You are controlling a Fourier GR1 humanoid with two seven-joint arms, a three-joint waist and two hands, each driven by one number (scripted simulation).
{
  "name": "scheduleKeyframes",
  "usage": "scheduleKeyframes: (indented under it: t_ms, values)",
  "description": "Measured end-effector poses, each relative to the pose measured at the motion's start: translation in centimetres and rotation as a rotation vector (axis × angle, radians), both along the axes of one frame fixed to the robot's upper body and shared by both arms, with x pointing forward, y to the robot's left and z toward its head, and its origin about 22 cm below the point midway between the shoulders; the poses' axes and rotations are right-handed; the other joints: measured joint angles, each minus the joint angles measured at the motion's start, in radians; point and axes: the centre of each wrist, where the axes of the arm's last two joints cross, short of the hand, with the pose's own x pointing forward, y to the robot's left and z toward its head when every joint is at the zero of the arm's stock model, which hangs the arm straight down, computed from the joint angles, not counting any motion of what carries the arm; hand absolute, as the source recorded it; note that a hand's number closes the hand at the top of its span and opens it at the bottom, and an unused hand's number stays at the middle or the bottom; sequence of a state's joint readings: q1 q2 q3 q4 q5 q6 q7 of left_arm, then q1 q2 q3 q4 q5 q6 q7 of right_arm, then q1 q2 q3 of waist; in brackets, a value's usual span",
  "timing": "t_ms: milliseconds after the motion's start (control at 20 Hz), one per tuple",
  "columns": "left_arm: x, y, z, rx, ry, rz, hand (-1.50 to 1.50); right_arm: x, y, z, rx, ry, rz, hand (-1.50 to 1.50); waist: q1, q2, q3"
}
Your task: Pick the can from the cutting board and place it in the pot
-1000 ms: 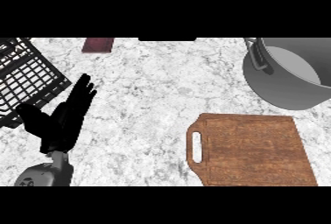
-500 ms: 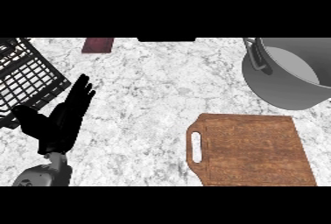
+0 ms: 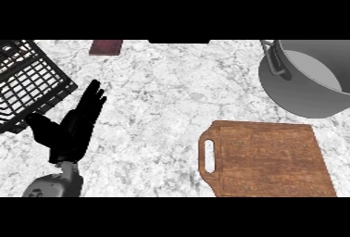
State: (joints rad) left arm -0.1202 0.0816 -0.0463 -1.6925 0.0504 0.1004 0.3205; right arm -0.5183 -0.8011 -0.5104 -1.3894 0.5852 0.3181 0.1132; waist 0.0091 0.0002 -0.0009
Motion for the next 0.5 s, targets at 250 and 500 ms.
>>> scheduleKeyframes:
  t_ms: [250,500]
  values:
    - [0.5,0.1,0.3,0.006,-0.001,-0.013,0.00,3.6,1.0,0.8,0.040,0.029,-0.029,1.50,0.009,0.003,0.000]
    - [0.2,0.0,0.0,0.002,0.007,-0.020,0.00,7.2,1.6,-0.6,0.062,0.073,-0.052,1.50,0.015,0.005,0.001]
